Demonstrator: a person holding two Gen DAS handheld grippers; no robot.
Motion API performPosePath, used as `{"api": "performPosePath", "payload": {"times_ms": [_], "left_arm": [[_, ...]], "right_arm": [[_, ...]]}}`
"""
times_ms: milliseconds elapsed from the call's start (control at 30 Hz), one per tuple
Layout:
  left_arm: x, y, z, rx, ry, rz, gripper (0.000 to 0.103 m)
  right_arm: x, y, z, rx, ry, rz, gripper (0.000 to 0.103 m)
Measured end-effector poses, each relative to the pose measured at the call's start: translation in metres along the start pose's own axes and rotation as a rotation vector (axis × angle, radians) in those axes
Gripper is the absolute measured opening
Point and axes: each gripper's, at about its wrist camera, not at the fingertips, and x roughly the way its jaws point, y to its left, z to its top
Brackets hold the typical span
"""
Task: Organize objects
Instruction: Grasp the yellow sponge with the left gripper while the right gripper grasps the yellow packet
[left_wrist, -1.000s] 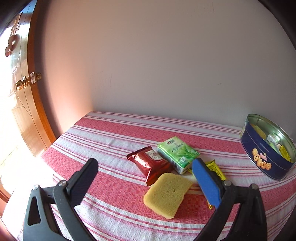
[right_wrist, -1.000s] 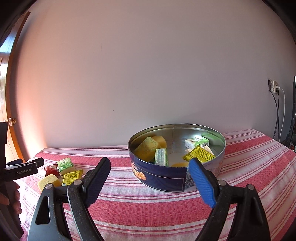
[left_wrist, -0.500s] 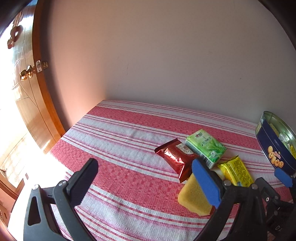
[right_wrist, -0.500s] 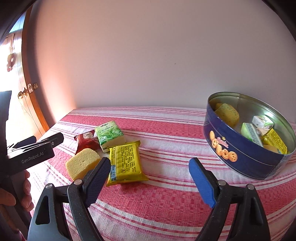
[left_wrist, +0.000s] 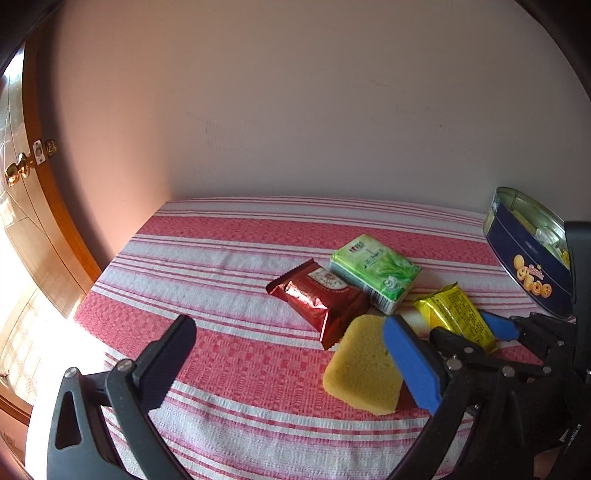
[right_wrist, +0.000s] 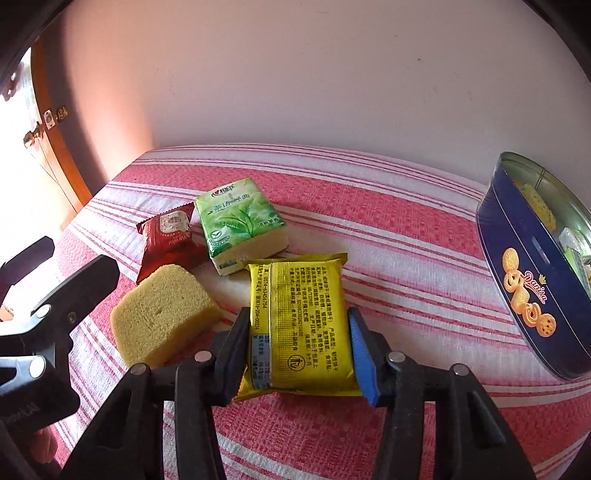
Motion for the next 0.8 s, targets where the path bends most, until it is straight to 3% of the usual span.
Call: {"api": "performPosePath", "payload": {"times_ms": [167, 333, 500, 633, 733, 800], "left_arm": [[0.002, -0.012, -0.002, 0.019, 0.015, -0.022, 0.103], [0.003, -0.035, -0.007, 0.115, 0.027, -0.062, 0.103], [0.021, -0.051, -0.012, 0.167, 0.082, -0.025, 0.102], [0.041, -0.052, -0.011, 0.147, 0.183, -0.023, 0.089], [0.045, -0.044, -0.009, 0.077, 0.202, -0.088, 0.082], [0.045, -0.042, -0.01, 0.054, 0.205, -0.108, 0.071]], "right_arm": [[-0.014, -0.025, -0.009, 0.026, -0.016, -0.027, 0.052], [-0.043, -0.05, -0.023, 0.037, -0.096, -0.047, 0.052], [-0.05, -0.07, -0.027, 0.128, -0.117, -0.029, 0.052], [-0.041, -0.07, -0.025, 0.141, -0.095, 0.0, 0.052], [-0.039, -0.068, -0.025, 0.145, -0.09, 0.005, 0.052], [-0.038, -0.066, -0.026, 0.146, -0.09, 0.006, 0.052]]}}
